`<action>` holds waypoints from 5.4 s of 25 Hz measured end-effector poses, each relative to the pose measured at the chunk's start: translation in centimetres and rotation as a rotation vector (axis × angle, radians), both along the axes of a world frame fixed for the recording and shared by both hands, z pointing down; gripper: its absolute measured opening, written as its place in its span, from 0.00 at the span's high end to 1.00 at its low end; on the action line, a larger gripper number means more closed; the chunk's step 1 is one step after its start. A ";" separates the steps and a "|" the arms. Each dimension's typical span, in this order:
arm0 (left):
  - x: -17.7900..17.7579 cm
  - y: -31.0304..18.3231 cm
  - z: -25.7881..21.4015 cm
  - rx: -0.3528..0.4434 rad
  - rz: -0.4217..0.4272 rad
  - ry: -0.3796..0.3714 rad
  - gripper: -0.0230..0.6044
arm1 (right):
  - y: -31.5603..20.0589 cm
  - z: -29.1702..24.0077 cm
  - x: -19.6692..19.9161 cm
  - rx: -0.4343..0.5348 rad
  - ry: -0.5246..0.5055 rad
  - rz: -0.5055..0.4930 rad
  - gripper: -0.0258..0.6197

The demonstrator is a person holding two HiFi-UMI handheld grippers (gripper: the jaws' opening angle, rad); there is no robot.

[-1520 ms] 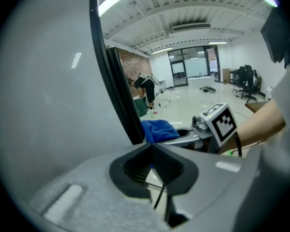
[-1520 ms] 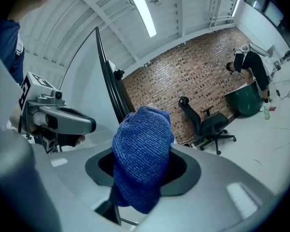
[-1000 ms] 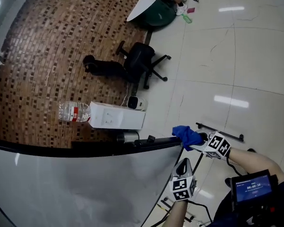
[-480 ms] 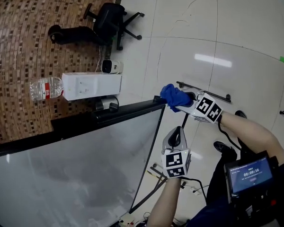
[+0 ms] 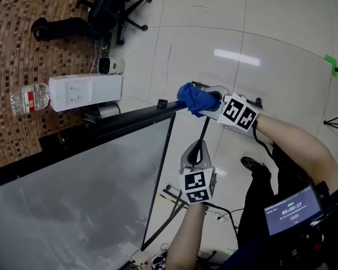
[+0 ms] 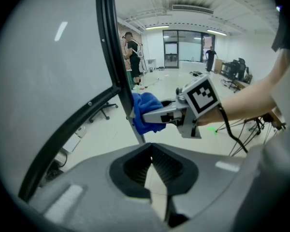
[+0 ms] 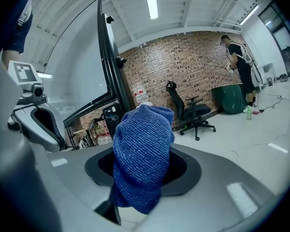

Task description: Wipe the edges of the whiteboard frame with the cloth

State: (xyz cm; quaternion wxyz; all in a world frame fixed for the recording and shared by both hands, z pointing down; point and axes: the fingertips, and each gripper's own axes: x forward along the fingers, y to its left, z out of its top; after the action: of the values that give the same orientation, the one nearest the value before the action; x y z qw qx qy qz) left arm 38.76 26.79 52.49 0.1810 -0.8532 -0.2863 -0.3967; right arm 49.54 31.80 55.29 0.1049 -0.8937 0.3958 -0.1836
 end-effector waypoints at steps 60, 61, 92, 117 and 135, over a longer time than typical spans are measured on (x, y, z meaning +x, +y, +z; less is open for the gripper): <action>1.7 -0.8 25.4 0.047 -0.108 -0.204 0.96 | 2.6 27.3 -4.7 -0.504 -0.290 -0.170 0.65; 1.4 -0.7 25.4 0.043 -0.116 -0.206 0.96 | 2.3 26.8 -5.3 -0.512 -0.266 -0.190 0.65; -10.3 -15.7 22.4 -0.065 -0.541 -0.146 0.96 | -13.5 28.6 -10.1 -0.860 -0.023 -0.502 0.65; -27.3 -30.4 22.2 -0.134 -0.941 -0.106 0.96 | -28.0 28.8 -18.3 -1.017 0.110 -0.702 0.65; -42.7 -42.1 21.8 -0.191 -1.384 -0.062 0.96 | -44.6 28.2 -28.8 -1.127 0.277 -0.996 0.65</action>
State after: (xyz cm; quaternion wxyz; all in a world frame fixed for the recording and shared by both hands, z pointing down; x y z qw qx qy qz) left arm -3.96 -15.32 74.28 -0.1974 -0.8399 0.2843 -0.4180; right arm 20.70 -12.77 83.48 -0.5126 -0.5431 0.6079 -0.2696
